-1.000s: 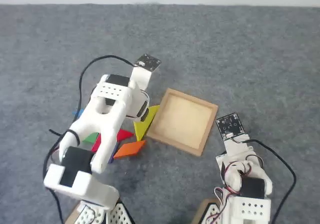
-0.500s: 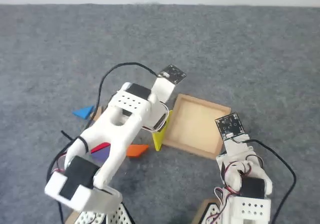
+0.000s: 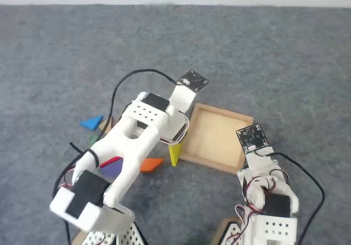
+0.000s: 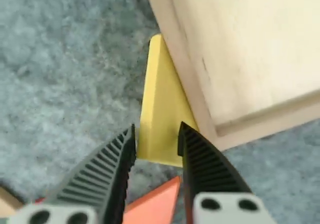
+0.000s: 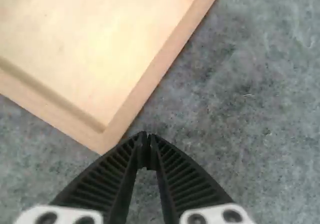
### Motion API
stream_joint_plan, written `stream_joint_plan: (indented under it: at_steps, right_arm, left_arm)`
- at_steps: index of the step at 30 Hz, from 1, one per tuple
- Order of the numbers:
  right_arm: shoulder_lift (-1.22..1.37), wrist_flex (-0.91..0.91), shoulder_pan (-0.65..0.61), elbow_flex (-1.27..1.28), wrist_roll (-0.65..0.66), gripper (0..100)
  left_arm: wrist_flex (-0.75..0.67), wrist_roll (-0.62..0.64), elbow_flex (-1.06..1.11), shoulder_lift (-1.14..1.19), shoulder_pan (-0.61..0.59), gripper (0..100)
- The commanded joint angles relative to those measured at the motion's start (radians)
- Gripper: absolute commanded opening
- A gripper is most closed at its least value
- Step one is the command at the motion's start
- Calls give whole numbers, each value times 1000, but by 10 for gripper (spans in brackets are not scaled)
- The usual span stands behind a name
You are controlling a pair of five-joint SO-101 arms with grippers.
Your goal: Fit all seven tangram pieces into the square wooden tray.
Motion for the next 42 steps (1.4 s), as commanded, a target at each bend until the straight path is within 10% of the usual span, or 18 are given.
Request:
stream_joint_plan:
  at_steps: [1, 42]
  right_arm:
    - [-16, 1, -4, 17, 8, 8]
    - [-16, 1, -4, 17, 8, 8]
  left_arm:
    - [-23, 14, -5, -18, 43, 134]
    - [61, 304, -456, 324, 213, 41]
